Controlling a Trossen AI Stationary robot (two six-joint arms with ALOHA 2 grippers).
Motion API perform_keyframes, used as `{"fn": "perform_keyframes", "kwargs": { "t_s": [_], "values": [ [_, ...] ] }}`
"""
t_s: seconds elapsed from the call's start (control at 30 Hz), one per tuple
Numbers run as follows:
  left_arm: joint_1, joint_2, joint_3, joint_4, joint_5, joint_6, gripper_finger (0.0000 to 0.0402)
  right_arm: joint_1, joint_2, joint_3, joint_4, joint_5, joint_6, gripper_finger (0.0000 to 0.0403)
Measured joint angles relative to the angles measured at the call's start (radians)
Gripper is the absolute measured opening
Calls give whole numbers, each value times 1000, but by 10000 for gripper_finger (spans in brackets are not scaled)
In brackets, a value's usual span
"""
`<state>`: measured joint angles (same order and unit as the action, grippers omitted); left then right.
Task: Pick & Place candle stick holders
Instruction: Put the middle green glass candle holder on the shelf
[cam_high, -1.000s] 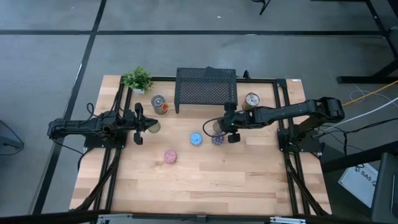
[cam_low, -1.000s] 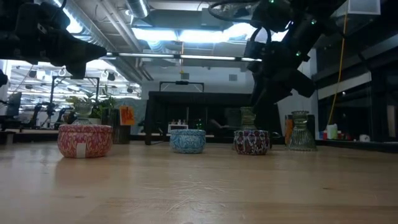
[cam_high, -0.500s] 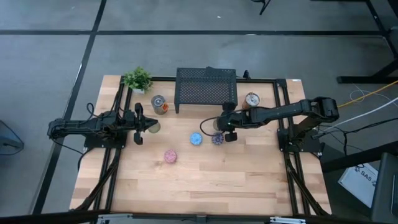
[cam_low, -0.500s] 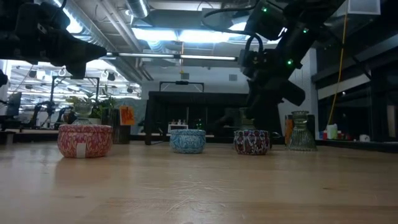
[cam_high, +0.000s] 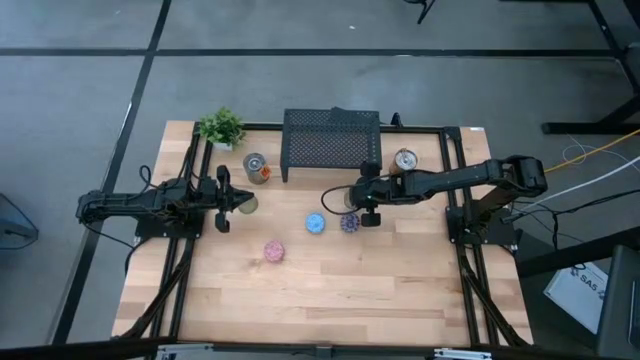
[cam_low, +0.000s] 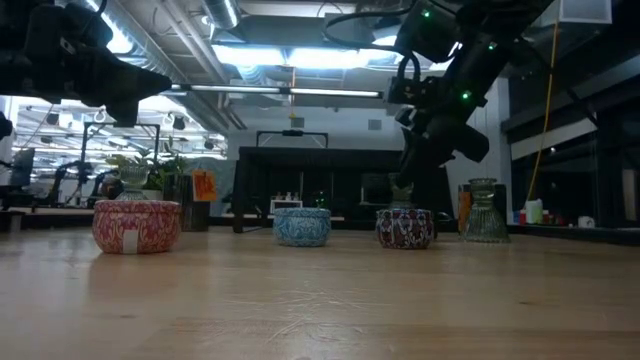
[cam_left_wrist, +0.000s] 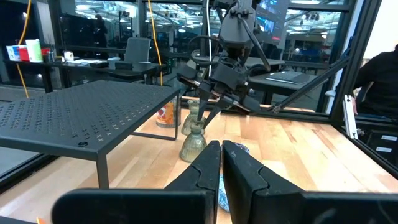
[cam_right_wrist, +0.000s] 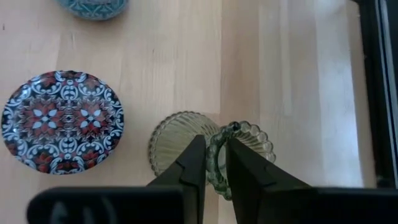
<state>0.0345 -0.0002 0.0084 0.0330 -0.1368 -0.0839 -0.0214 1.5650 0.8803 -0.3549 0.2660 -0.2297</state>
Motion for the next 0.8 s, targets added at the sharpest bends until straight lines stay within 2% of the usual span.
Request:
{"fn": "perform_keyframes", "kwargs": {
  "t_s": [0.33, 0.6, 0.8],
  "values": [
    [0, 0, 0, 0, 0, 0, 13, 3, -32, -6, -14, 16, 97, 46],
    [0, 0, 0, 0, 0, 0, 12, 4, -121, -10, -58, -87, 180, 40],
    [0, 0, 0, 0, 0, 0, 10, 6, -171, -10, -128, -101, 247, 37]
  ]
}}
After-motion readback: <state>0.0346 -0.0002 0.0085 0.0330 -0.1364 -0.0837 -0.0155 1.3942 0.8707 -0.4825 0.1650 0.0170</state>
